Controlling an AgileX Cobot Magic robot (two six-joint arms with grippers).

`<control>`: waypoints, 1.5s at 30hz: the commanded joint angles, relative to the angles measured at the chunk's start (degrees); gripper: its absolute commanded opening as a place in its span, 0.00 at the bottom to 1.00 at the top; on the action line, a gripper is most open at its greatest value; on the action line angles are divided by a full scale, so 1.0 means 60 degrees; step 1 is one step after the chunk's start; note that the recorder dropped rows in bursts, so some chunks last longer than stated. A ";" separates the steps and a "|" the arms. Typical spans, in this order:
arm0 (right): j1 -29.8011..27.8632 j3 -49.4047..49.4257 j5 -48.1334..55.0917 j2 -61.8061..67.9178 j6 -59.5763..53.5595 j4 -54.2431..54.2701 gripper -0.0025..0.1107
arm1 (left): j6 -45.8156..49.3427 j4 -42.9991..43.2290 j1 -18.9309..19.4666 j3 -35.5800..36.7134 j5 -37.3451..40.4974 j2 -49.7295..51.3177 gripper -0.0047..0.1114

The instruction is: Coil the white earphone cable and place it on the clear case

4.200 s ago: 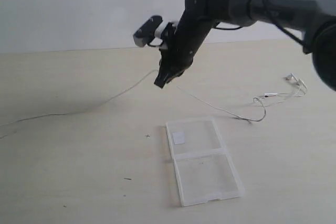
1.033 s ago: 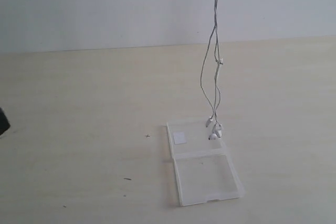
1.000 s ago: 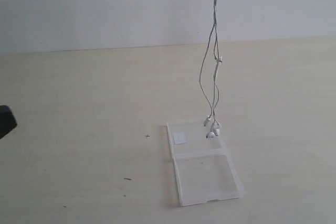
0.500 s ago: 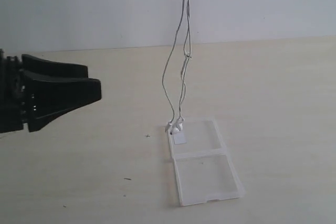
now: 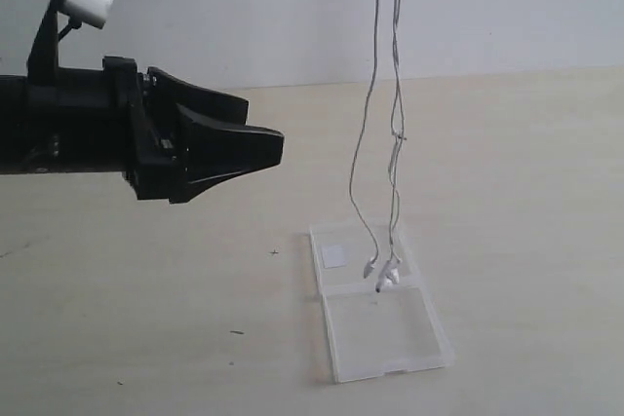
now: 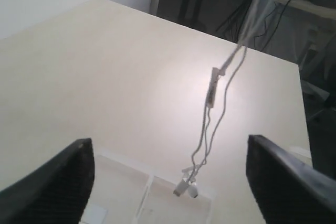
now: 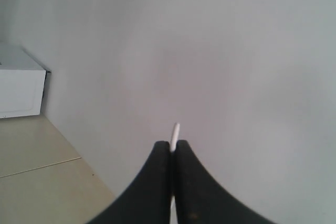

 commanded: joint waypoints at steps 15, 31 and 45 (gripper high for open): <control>0.0014 -0.0054 -0.0016 0.0020 0.0059 0.0011 0.02 | 0.0598 -0.0125 -0.0512 -0.1784 0.0730 0.1801 0.72; 0.0014 -0.0054 -0.0335 0.0020 0.0059 -0.0009 0.02 | 0.0776 -0.0125 -0.1385 -0.2303 0.0826 0.2423 0.71; 0.0014 -0.0054 -0.0396 0.0020 0.0230 -0.0003 0.02 | 0.1123 -0.0125 -0.1675 -0.2575 0.0773 0.2456 0.71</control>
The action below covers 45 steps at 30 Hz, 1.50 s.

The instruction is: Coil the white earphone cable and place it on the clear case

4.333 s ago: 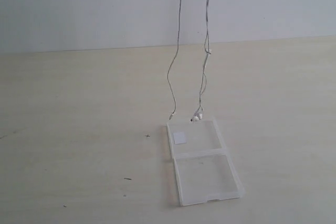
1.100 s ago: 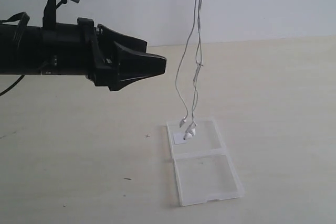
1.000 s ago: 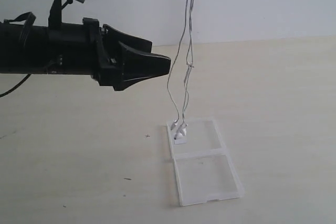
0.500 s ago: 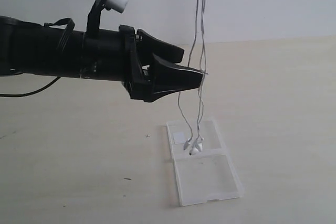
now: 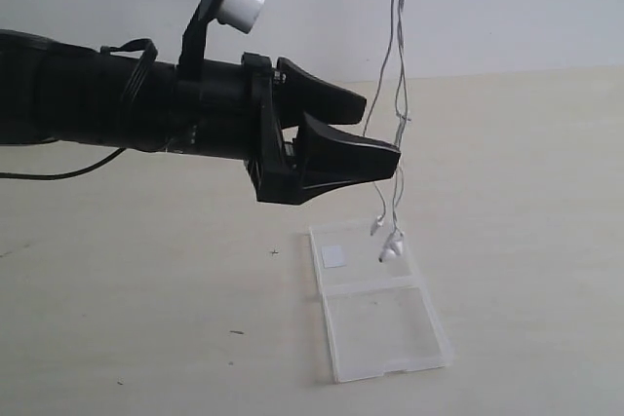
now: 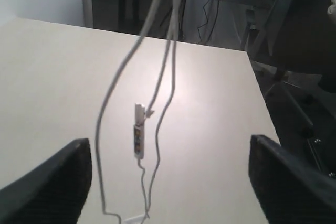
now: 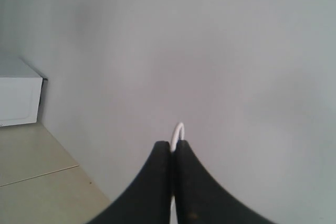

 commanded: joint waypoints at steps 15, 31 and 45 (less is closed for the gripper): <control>0.0014 -0.0054 -0.0153 0.0020 0.0313 0.0038 0.02 | 0.0225 -0.0121 -0.0127 -0.0415 -0.0516 0.0034 0.38; 0.0014 -0.0054 -0.0153 0.0020 0.0493 -0.0002 0.02 | -0.0114 -0.0121 -0.0163 -0.0415 -0.0494 0.0034 0.61; 0.0014 -0.0054 -0.0285 0.0020 0.0493 -0.0002 0.02 | -0.0537 -0.0121 -0.0163 -0.0415 -0.0764 0.0034 0.61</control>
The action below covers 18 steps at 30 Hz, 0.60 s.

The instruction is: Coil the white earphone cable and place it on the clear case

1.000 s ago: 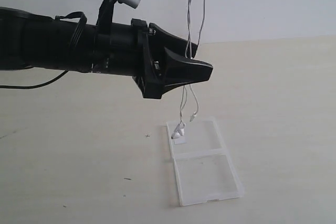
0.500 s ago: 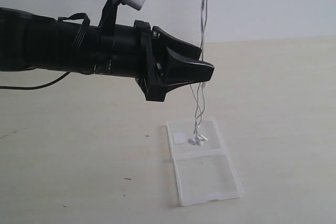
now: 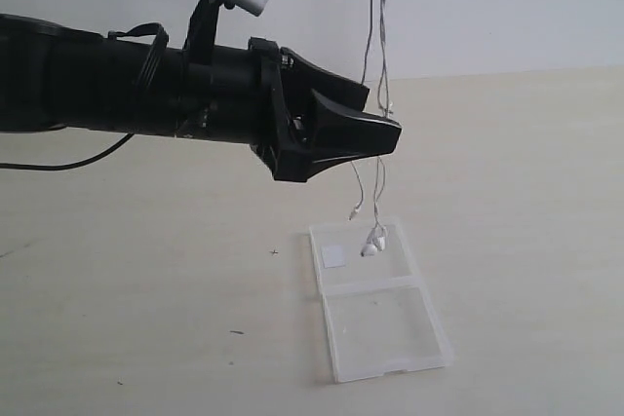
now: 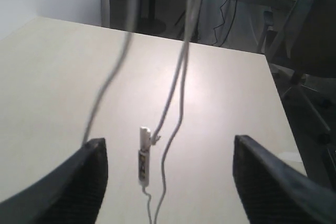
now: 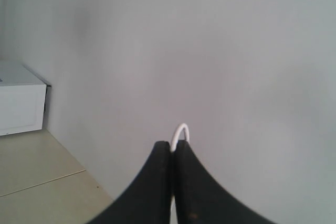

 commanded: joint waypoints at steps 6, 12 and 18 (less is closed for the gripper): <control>0.0014 -0.0054 -0.0329 0.0020 0.0042 -0.0386 0.02 | -0.0492 -0.0121 -0.0050 -0.0060 -0.0081 0.0015 0.61; 0.0014 -0.0054 -0.0329 0.0020 0.0494 -0.1207 0.02 | -0.0492 -0.0121 -0.0050 -0.0060 -0.0014 -0.0003 0.61; 0.0014 -0.0054 -0.0512 0.0059 0.0494 -0.1409 0.02 | -0.0492 -0.0121 -0.0050 -0.0060 0.0041 -0.0003 0.61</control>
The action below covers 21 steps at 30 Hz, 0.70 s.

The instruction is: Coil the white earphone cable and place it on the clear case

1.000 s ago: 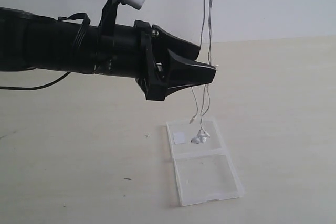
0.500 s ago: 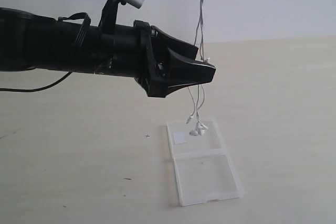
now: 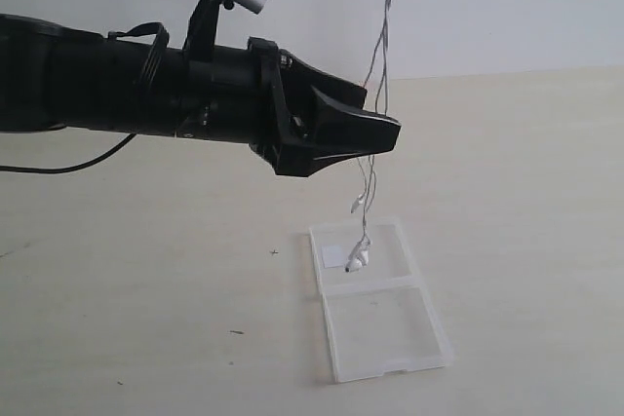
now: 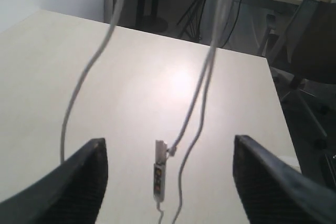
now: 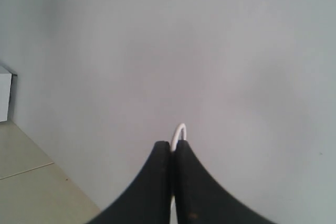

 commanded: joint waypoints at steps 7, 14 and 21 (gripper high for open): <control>0.0014 -0.0054 -0.0434 0.0320 0.0710 -0.0749 0.02 | -0.0068 -0.0104 -0.0050 -0.0060 -0.0065 -0.0003 0.61; 0.0014 -0.0054 -0.0453 0.0364 0.0710 -0.0732 0.02 | -0.0019 -0.0104 -0.0050 -0.0060 -0.0364 -0.0003 0.66; 0.0014 -0.0054 -0.0491 0.0364 0.0625 -0.0274 0.02 | 0.0249 -0.0104 -0.0140 -0.0384 -0.0364 0.0015 0.66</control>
